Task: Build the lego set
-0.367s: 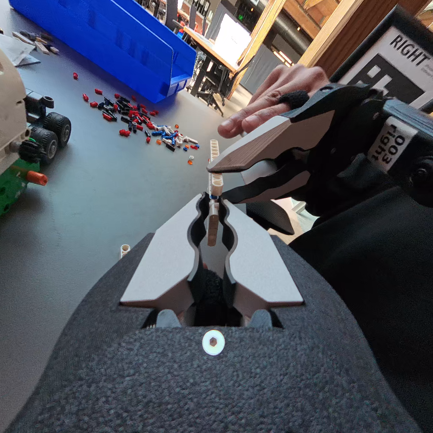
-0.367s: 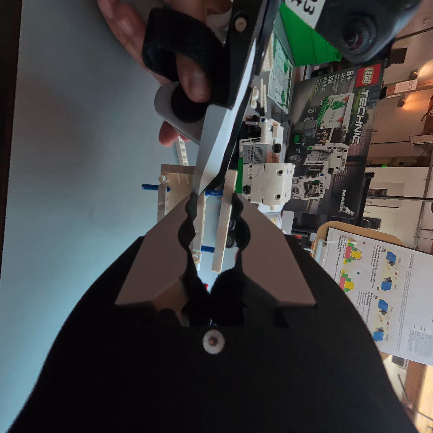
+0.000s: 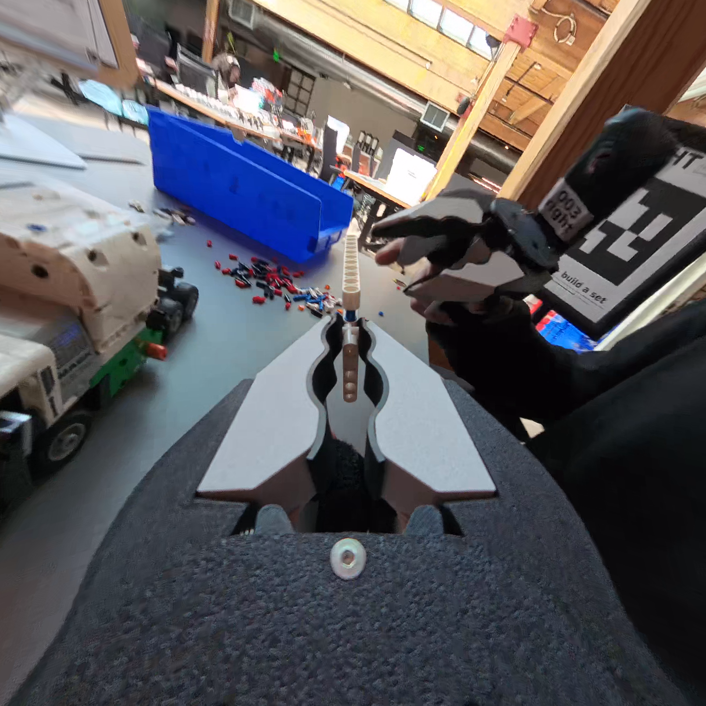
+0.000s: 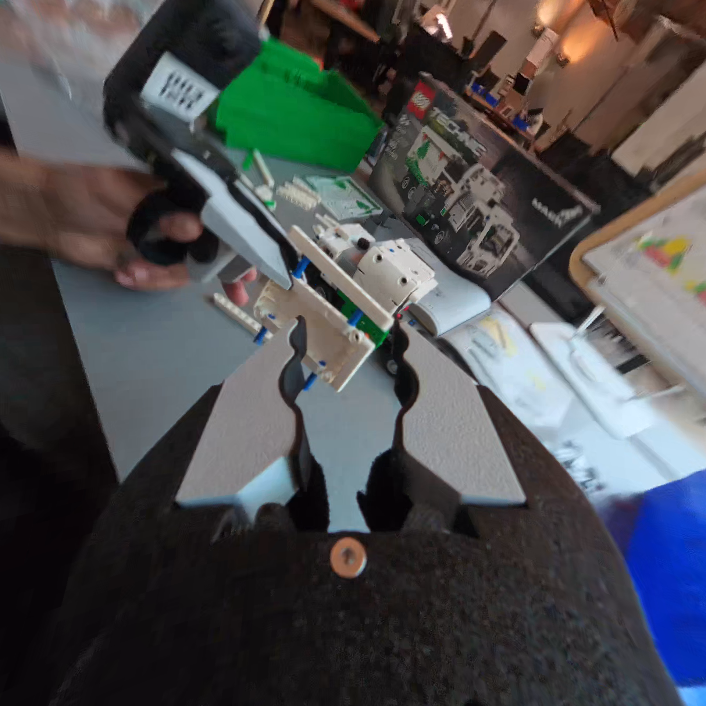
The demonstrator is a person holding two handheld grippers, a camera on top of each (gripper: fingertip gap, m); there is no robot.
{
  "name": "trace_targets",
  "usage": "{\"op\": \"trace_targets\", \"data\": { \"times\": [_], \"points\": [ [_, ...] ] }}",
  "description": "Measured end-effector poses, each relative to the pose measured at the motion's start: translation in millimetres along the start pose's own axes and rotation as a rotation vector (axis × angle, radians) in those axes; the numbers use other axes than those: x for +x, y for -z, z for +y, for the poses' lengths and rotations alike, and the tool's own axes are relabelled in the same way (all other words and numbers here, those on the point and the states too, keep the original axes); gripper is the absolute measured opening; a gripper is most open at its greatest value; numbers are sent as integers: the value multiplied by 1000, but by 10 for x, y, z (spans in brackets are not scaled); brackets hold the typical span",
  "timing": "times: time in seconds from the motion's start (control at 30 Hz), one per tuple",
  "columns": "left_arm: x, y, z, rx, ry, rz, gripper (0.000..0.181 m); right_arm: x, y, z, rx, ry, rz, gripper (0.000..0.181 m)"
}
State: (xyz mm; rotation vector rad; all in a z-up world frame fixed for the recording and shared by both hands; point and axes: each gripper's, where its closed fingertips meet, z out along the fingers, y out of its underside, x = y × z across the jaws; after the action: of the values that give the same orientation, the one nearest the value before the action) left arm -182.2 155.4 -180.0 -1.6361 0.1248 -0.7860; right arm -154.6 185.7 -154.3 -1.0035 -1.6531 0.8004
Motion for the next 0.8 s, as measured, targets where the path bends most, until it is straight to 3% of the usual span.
{"op": "trace_targets", "data": {
  "times": [0.03,0.13,0.17,0.2,0.27,0.33,0.4,0.53,0.6,0.7,0.8],
  "points": [
    [31,7,-43,36,-67,-10,6,52,30,35,51,-188,-20,41],
    [275,9,-102,100,-203,75,6,-54,72,101,198,-550,-278,51],
    [355,22,-132,122,-210,113,6,-176,96,106,219,-583,-405,48],
    [408,34,-144,129,-211,142,6,-308,148,77,253,-584,-527,32],
    [509,15,-49,58,-212,202,6,-375,173,40,310,-559,-566,22],
    [526,-29,45,-8,-267,179,6,-434,162,53,302,-507,-570,4],
    [471,-47,64,-49,-318,115,8,-422,146,82,285,-495,-546,3],
    [-41,3,-15,-197,-552,-348,52,-243,12,233,200,-582,-353,3],
    [-127,22,-76,-253,-745,-507,62,-246,-31,261,157,-612,-302,3],
    [-160,-49,-50,-357,-981,-599,59,-264,-97,260,101,-602,-235,3],
    [-233,-78,28,-452,-998,-589,53,-270,-135,332,27,-499,-205,3]
  ]
}}
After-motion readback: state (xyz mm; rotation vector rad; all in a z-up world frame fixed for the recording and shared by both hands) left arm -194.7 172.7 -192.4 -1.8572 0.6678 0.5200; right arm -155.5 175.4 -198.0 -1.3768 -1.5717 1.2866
